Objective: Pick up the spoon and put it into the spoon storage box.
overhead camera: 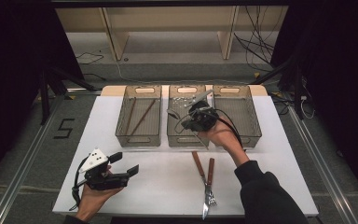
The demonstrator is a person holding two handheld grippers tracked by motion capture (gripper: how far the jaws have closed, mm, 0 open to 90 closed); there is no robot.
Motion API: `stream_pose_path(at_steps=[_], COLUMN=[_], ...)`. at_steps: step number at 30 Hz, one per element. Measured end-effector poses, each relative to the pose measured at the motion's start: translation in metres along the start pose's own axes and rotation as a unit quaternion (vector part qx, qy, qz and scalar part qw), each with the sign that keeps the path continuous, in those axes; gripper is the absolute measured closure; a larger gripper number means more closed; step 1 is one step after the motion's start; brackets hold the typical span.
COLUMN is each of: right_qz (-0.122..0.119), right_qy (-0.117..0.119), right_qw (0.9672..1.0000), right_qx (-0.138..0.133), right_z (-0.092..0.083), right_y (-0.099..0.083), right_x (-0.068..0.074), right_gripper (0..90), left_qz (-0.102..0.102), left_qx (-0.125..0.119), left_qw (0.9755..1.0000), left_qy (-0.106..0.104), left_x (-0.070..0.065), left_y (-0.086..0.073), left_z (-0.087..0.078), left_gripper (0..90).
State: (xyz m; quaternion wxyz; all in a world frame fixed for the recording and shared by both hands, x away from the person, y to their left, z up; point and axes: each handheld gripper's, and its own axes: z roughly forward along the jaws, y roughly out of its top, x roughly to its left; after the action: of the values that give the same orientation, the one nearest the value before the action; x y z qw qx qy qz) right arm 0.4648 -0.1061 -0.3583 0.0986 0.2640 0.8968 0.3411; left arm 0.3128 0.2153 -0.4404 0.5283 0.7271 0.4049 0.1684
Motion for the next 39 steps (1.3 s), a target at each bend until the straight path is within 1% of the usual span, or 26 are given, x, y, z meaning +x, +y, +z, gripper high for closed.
stream_pose_path(at_steps=[4,8,14,17,23,27,30,35,39], right_qz=[0.029,0.059,0.079,0.089,0.109,0.124,0.13,0.154,0.164], right_qy=[-0.002,-0.006,-0.015,-0.018,-0.03,-0.039,-0.044,-0.052,-0.056], right_qw=[0.9995,0.9979,0.9963,0.9953,0.9929,0.991,0.99,0.9866,0.9848], right_qx=[-0.015,-0.027,-0.031,-0.036,-0.036,-0.033,-0.03,-0.021,-0.012], right_z=[-0.003,-0.002,0.002,0.005,0.008,0.013,0.018,0.027,0.034], right_y=[0.008,0.014,0.02,0.024,0.03,0.034,0.034,0.033,0.031], right_x=[-0.007,-0.013,-0.02,-0.024,-0.032,-0.038,-0.043,-0.052,-0.055], right_gripper=[90.0,90.0,90.0,90.0,90.0,90.0,90.0,90.0,90.0], left_qz=[-0.001,0.001,-0.002,0.0,-0.004,-0.003,0.001,0.001,0.0], left_qx=[-0.004,-0.006,-0.01,-0.008,-0.01,-0.01,-0.007,-0.008,-0.01], left_qw=[1.0,1.0,1.0,1.0,0.9999,0.9999,1.0,1.0,0.9999], left_qy=[0.001,0.001,0.001,0.0,0.001,0.0,0.0,0.0,-0.001], left_x=[0.0,0.0,0.001,0.001,0.001,0.001,0.001,0.001,0.0], left_y=[0.0,0.0,0.0,0.0,0.0,0.0,0.0,0.0,0.0], left_z=[-0.001,-0.001,-0.001,-0.002,-0.002,-0.001,-0.001,-0.001,-0.001], left_gripper=[15.4,15.3,15.3,15.3,15.3,15.3,15.3,15.3,15.3])
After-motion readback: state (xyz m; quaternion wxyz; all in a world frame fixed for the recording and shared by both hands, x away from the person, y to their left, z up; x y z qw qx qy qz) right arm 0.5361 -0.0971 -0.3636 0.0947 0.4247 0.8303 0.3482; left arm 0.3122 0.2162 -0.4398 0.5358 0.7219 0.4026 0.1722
